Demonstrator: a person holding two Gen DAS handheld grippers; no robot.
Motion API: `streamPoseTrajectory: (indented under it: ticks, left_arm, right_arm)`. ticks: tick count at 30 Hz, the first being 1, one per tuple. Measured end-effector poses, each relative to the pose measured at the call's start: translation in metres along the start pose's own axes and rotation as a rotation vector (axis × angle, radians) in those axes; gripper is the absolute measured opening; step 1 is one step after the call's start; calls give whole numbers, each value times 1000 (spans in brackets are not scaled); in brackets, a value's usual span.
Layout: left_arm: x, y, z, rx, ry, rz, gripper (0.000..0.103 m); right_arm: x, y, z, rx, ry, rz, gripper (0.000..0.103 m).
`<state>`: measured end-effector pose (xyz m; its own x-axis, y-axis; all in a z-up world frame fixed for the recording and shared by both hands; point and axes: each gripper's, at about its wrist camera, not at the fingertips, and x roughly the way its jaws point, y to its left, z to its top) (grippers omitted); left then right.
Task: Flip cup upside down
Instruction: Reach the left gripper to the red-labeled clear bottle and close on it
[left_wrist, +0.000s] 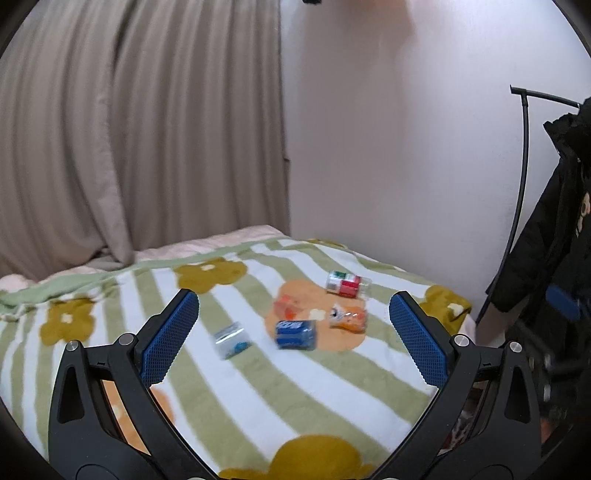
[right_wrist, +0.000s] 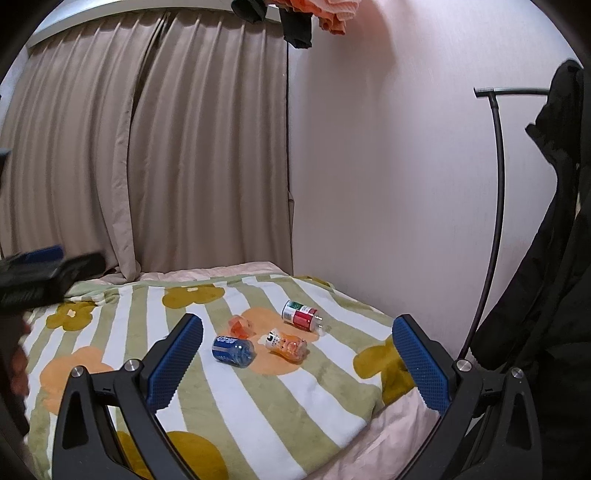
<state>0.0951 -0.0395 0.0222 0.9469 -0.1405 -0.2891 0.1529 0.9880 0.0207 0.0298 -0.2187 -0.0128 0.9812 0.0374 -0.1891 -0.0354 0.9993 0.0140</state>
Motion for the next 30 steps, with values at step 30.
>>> streamPoseTrajectory:
  ticks: [30]
  left_arm:
    - [502,-174,-66,1258,566,-428,100]
  right_arm:
    - [177,-96,-122,220,227,-55,103]
